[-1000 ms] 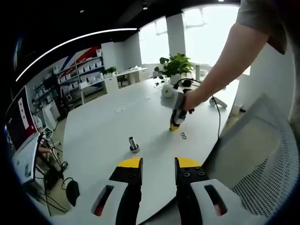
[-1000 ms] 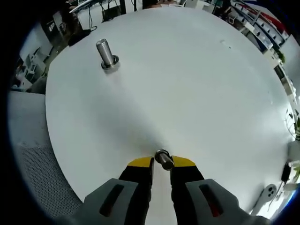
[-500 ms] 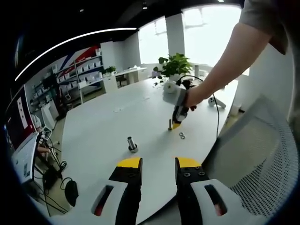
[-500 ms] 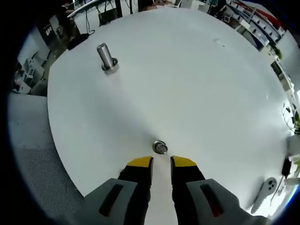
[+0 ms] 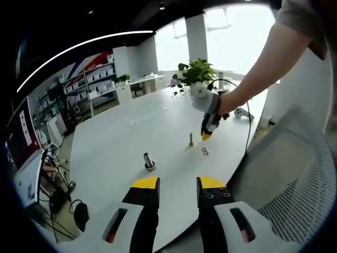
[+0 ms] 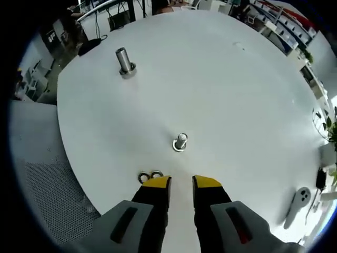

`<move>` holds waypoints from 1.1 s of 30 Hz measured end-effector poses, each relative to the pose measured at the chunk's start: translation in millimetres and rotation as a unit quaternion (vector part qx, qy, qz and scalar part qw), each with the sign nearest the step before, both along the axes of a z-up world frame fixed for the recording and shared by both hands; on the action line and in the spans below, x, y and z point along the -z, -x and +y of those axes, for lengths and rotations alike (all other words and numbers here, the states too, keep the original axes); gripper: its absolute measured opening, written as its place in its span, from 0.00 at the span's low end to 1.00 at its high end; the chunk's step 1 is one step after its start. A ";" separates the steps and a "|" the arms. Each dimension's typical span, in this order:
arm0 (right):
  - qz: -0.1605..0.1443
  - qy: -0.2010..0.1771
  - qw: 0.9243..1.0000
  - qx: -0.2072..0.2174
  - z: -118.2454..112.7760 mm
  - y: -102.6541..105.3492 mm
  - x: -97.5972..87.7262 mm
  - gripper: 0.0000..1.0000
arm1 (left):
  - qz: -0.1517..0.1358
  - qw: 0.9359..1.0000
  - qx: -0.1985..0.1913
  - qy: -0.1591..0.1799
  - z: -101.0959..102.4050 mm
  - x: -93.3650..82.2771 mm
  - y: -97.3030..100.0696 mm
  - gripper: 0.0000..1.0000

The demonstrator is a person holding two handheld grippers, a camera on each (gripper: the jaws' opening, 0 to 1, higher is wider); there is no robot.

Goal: Place the washer onto the threaded stud by aligning its center hole with the stud, sliding it down to the base, and recovering from edge contact or off-axis alignment until the washer reaches the visible bottom stop.

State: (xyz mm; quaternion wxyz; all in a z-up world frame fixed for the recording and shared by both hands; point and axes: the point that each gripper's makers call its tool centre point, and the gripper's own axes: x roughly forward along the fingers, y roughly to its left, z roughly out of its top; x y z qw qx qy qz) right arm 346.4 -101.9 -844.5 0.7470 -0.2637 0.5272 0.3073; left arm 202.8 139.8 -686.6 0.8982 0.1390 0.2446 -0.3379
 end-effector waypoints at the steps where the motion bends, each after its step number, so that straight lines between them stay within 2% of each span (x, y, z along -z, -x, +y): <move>1: 0.000 0.000 1.000 0.000 -0.3 0.8 -0.3 0.19 | 0.000 1.000 0.000 0.001 -0.3 -0.1 0.1 0.26; 10: 0.001 -0.008 1.000 0.012 -5.2 15.2 -2.6 0.19 | 0.004 1.000 -0.002 0.000 0.6 1.3 0.5 0.26; 15: 0.002 -0.008 1.000 0.018 -10.8 19.9 -1.7 0.19 | 0.005 1.000 0.007 -0.012 -1.8 4.2 2.8 0.26; 16: 0.000 -0.002 1.000 0.011 -11.4 22.0 -2.3 0.19 | 0.005 1.000 0.008 -0.014 -2.1 4.8 3.1 0.26; 18: -0.007 0.025 0.999 -0.030 -14.8 24.7 -1.1 0.19 | 0.007 1.000 0.010 -0.016 -2.4 5.7 3.9 0.26; 21: -0.002 0.017 1.000 -0.026 -12.5 28.7 2.5 0.19 | 0.009 1.000 0.013 -0.020 -3.0 7.1 4.3 0.26; 24: 0.008 0.004 1.000 -0.004 -11.6 33.0 4.2 0.19 | 0.011 1.000 0.012 -0.024 -2.2 8.5 4.4 0.26; 33: 0.006 -0.006 1.000 -0.009 0.0 32.4 5.1 0.20 | 0.011 0.999 0.009 -0.032 -0.2 10.0 4.7 0.26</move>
